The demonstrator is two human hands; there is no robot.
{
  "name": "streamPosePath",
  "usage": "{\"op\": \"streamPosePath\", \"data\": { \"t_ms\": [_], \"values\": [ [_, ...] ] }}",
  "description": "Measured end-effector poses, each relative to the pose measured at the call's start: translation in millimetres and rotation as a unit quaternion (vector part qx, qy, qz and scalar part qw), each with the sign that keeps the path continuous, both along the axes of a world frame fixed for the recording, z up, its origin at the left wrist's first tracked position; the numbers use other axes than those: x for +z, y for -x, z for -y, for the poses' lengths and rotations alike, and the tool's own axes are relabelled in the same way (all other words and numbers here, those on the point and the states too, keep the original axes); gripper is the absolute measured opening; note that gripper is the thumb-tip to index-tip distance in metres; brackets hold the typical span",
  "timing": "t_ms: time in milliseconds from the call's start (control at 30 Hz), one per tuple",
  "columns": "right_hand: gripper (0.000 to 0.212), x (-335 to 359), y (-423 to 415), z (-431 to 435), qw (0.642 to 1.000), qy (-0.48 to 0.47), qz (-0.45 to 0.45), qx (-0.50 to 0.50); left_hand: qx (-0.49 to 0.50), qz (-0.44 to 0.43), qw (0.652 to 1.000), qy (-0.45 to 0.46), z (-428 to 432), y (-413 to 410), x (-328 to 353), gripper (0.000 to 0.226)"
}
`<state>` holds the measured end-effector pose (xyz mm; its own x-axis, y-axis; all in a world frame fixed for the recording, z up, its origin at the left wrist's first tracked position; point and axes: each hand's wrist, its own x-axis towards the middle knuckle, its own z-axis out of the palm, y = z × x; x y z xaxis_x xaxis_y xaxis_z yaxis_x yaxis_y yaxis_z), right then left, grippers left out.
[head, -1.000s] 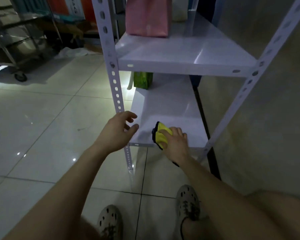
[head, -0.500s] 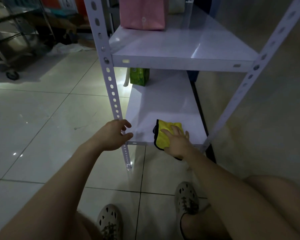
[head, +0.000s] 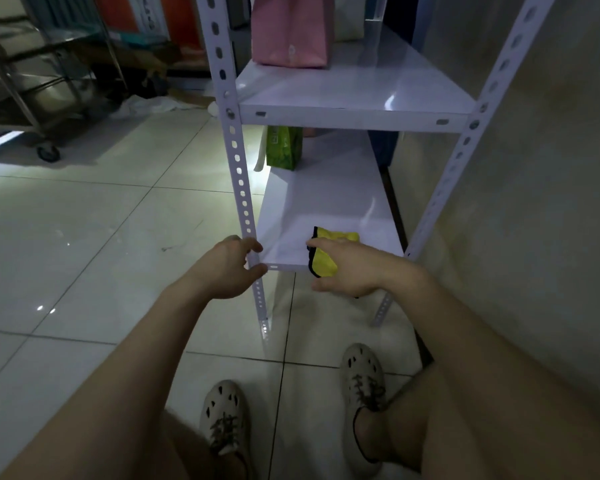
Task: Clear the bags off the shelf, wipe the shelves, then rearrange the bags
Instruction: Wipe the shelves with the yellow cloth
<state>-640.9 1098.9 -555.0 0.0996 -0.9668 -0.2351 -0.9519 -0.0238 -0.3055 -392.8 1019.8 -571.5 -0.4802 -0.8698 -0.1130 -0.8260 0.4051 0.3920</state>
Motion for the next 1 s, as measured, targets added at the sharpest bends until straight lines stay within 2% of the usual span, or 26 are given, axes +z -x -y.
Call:
{"op": "streamPosePath", "data": {
  "t_ms": [133, 300, 500, 667, 800, 867, 933, 1000],
  "values": [
    [0.072, 18.1, -31.9, -27.3, 0.995, 0.045, 0.084, 0.001, 0.004, 0.024, 1.000, -0.020, -36.7, -7.2, 13.1, 0.051],
    [0.072, 3.8, -52.4, -57.0, 0.998, -0.014, 0.055, 0.021, 0.021, 0.034, 0.999, -0.020, -89.5, -34.9, 13.9, 0.054],
    [0.068, 7.7, -95.2, -76.6, 0.997, 0.024, 0.058, 0.052, 0.032, 0.102, 0.994, -0.020, -135.6, -84.9, 19.2, 0.051],
    [0.070, 2.0, -124.8, -57.8, 0.997, 0.009, 0.014, 0.073, 0.071, 0.096, 0.993, -0.005, -114.1, -123.7, 17.8, 0.051],
    [0.072, -13.1, -140.6, -25.6, 0.997, -0.007, -0.001, 0.083, 0.081, 0.118, 0.989, -0.021, -88.2, -154.7, -22.5, 0.051],
    [0.070, -23.5, -144.3, -2.1, 0.996, -0.009, -0.003, 0.091, 0.055, 0.141, 0.987, -0.050, -70.2, -167.0, -43.2, 0.053],
    [0.070, -34.0, -149.0, 17.4, 0.996, -0.017, 0.005, 0.092, 0.044, 0.122, 0.990, -0.062, -56.9, -175.3, -55.3, 0.052],
    [0.067, -48.8, -147.7, 36.2, 0.996, -0.006, 0.021, 0.091, 0.047, 0.092, 0.994, -0.036, -43.7, -182.3, -69.2, 0.053]
  ]
}}
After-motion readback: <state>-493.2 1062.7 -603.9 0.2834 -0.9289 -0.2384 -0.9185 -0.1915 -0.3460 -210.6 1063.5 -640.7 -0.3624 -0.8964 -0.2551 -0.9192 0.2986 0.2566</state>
